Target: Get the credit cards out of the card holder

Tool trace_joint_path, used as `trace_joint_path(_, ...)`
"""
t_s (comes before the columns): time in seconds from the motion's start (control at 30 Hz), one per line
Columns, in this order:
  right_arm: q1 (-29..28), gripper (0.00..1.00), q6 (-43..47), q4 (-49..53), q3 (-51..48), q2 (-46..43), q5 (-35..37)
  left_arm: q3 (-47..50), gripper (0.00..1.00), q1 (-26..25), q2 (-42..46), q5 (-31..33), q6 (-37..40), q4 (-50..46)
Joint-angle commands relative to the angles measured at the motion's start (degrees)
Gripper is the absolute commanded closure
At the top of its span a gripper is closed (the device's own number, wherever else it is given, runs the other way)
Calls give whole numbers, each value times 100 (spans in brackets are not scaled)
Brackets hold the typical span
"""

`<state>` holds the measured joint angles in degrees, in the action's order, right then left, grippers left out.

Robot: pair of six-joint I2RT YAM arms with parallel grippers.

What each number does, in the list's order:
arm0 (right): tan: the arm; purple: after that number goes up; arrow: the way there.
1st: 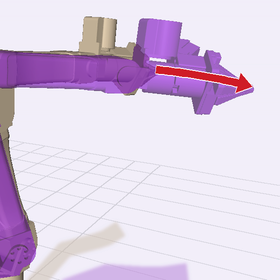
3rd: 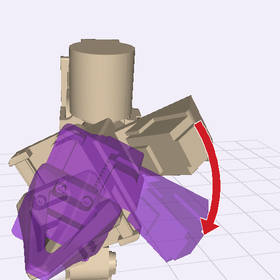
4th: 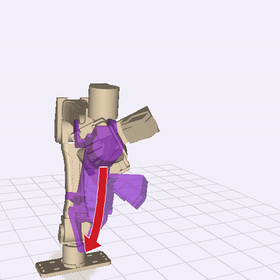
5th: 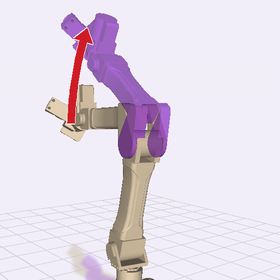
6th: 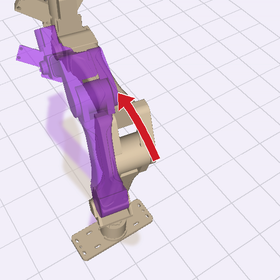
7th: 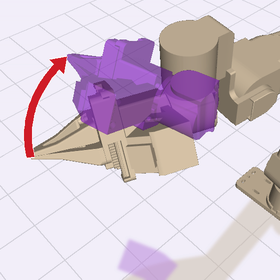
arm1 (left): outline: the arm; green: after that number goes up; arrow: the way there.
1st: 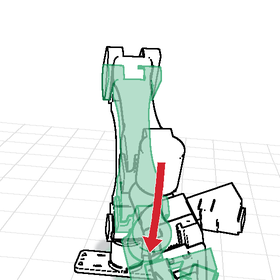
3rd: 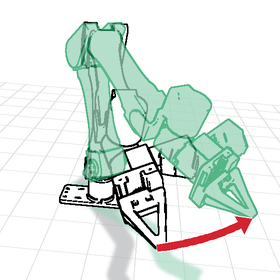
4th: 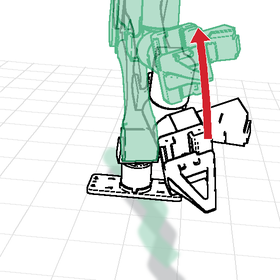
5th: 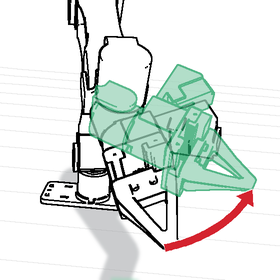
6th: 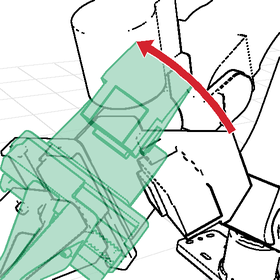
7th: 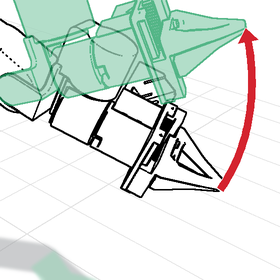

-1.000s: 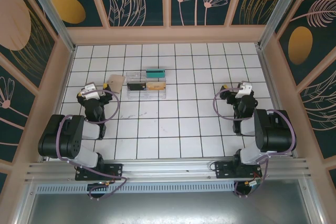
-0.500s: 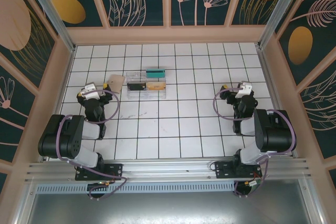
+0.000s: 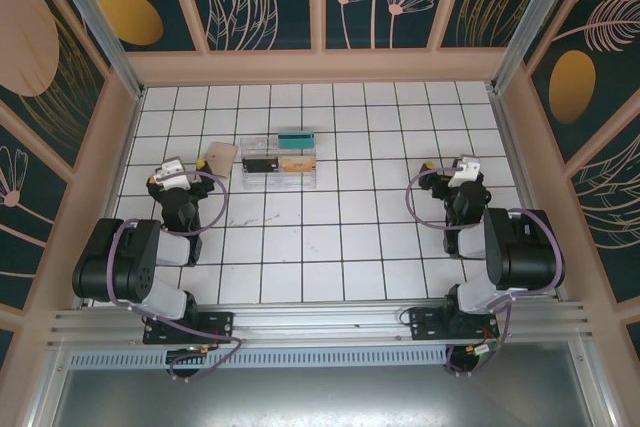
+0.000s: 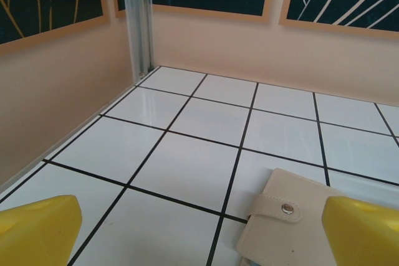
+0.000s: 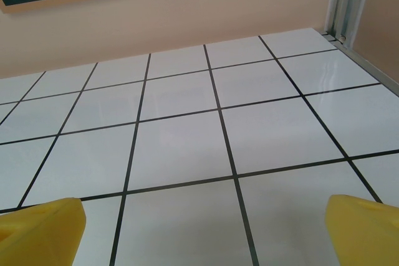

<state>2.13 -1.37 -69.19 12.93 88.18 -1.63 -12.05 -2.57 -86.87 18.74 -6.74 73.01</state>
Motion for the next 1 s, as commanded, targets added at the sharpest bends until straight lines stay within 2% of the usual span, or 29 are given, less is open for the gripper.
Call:
trace_joint_path(0.0, 12, 1, 92, -127, 80, -40, -89, -307, 1, 28, 357, -29, 84, -544)
trace_joint_path(0.1, -160, 1, 154, 222, 65, -487, 216, -1009, 1, 28, 907, 762, -99, -2343)
trace_joint_path(0.2, -247, 1, -121, 1674, 472, -1267, 604, -1700, 1, 28, 1338, 1627, -533, -3729)
trace_joint_path(0.27, -252, 1, -603, 2450, 746, -1693, 815, -2168, 1, 28, 1562, 1844, -1101, -4539)
trace_joint_path(0.33, -248, 1, -1326, 3029, 992, -2133, 849, -2648, 1, 28, 1671, 1610, -1562, -5365)
trace_joint_path(0.4, -227, 1, -2083, 3693, 1282, -2523, 831, -2908, 1, 24, 1633, 1056, -1598, -5643)
trace_joint_path(0.47, -213, 1, -3174, 4440, 1528, -2864, 1125, -3045, 1, 28, 1488, 466, -1604, -5674)
trace_joint_path(0.5, -156, 1, -3365, 4579, 1592, -2991, 788, -3132, 1, 28, 1362, 175, -1604, -5700)
trace_joint_path(0.57, -114, 1, -3299, 4693, 1712, -3148, 66, -3414, 2, 28, 1007, -202, -1689, -5917)
trace_joint_path(0.67, -234, 1, -3332, 4940, 1873, -3272, -538, -3903, 11, 28, 337, -629, -1692, -6307)
trace_joint_path(0.83, -942, 1, -3031, 5091, 1906, -3361, -460, -4619, 20, 28, -692, -1104, -1788, -6878)
trace_joint_path(0.97, -1325, 1, -2949, 5012, 1906, -3306, -392, -5209, 30, 26, -1537, -1111, -1672, -7563)
